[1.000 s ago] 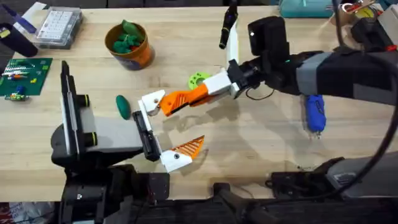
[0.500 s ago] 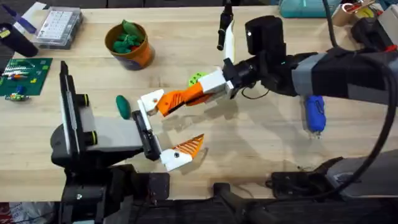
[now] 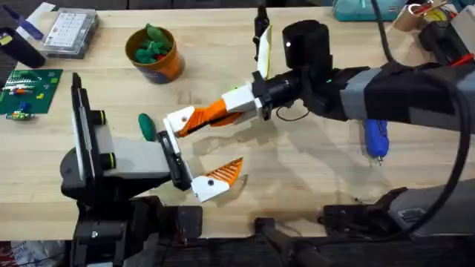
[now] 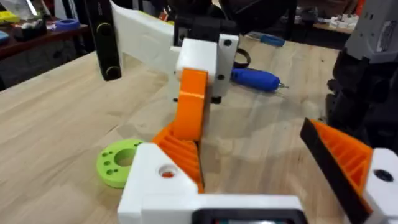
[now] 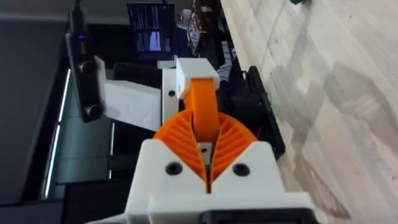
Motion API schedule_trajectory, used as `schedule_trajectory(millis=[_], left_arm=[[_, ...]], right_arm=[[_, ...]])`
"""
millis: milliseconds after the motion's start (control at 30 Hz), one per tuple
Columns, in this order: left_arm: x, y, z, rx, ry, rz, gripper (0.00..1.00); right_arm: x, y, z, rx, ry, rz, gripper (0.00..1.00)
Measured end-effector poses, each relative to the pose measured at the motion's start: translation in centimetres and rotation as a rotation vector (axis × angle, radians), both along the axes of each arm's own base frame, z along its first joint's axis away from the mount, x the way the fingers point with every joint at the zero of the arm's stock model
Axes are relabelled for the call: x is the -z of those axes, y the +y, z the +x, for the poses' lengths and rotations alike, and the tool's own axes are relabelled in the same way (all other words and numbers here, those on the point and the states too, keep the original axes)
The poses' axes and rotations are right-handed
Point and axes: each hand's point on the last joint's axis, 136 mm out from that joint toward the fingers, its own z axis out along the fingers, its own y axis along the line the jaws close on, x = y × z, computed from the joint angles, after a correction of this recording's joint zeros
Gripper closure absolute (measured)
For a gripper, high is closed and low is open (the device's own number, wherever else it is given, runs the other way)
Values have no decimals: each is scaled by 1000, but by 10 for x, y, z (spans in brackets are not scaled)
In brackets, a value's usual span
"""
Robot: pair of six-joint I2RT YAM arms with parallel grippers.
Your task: Pick up the gripper from the table and insert it into the empty holder that is missing its gripper. Then pick up a screw, insert it into the mounting hole, and use the screwdriver to tighten it. Finally, clean up the table by picking up the vegetable and placing it into the bucket.
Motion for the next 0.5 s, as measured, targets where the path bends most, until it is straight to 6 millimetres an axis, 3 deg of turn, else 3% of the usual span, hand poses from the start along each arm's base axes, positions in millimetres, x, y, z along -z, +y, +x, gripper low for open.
schedule_trajectory(millis=[500], left_arm=[[0,5,9,-60,6,3,10]], right_arm=[[1,12,4,103,-73,37,995]])
